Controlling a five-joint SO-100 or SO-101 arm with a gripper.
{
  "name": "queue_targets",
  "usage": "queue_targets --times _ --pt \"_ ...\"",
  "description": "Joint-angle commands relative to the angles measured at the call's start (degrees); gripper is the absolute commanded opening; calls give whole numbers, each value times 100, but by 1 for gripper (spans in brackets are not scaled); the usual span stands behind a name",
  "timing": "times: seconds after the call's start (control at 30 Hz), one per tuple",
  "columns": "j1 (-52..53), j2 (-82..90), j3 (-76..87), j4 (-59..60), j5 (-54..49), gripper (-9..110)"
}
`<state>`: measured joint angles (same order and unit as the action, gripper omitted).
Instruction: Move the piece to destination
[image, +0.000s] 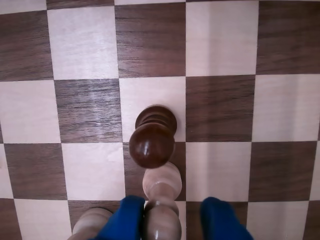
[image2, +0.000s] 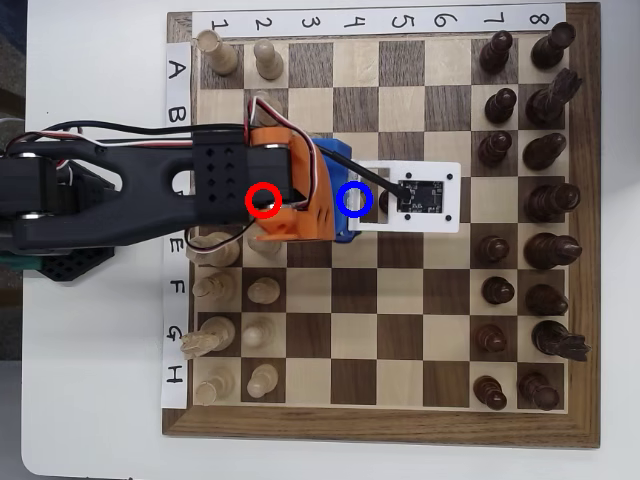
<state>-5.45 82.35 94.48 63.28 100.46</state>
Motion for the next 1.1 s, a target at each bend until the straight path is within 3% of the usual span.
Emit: queue_targets --times 0.0,0.3,0.83,1.07 --pt "-193 1248 -79 -255 3217 25" --pt "-378 1591 -396 -35 3287 30" --pt "-571 2602 -1802 1424 3050 32" --pt "-712 2821 -3199 2312 2329 21"
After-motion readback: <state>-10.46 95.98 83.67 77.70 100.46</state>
